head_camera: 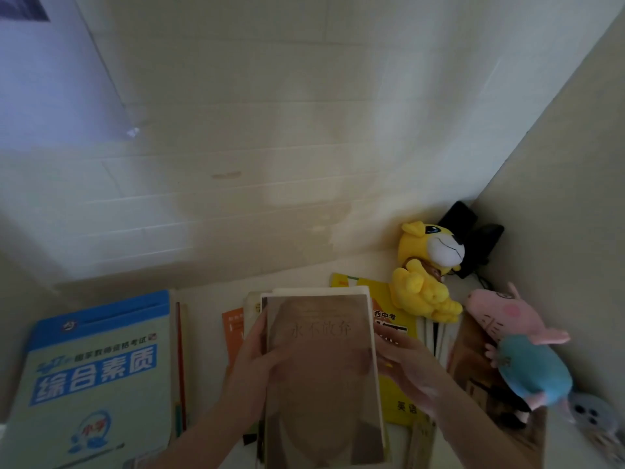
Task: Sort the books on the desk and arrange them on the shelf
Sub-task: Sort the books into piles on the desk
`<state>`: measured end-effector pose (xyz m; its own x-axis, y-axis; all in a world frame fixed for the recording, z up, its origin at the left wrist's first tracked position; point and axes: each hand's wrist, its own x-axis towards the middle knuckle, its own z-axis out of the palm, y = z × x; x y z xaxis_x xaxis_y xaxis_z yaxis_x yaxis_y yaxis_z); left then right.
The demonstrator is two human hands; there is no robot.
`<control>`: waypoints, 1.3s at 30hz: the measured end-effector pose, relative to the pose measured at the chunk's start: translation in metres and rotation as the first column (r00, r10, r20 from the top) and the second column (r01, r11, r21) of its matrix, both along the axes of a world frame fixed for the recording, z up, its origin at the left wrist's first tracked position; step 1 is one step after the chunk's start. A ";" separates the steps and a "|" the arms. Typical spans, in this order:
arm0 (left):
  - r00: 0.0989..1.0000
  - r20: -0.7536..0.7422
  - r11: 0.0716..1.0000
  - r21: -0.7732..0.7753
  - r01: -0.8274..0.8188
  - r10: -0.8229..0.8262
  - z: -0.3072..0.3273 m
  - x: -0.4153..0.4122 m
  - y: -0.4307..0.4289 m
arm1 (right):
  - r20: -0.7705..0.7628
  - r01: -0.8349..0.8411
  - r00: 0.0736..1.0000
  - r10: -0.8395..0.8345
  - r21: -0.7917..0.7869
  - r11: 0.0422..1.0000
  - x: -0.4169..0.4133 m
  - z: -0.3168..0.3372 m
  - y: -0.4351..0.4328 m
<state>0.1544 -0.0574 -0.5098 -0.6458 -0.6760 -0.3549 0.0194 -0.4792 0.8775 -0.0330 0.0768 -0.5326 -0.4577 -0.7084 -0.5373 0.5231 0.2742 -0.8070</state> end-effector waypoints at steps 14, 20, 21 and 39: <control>0.988 0.109 0.993 -0.067 -0.100 0.107 -0.018 -0.001 -0.025 | -0.537 0.307 0.768 -0.348 -0.168 0.937 -0.062 0.087 0.038; 0.980 0.145 0.990 -0.009 -0.138 0.137 -0.022 -0.006 -0.029 | -0.389 0.080 0.918 -0.074 -0.002 0.997 -0.012 0.053 0.004; 0.979 0.159 0.992 0.002 -0.127 0.125 -0.021 -0.006 -0.030 | -0.413 0.046 0.911 -0.017 0.060 0.997 0.000 0.040 -0.004; 0.992 -0.123 0.947 -0.321 -0.025 -0.015 0.052 -0.009 -0.019 | -0.184 -0.012 0.982 -0.035 -0.247 0.969 0.037 0.041 -0.019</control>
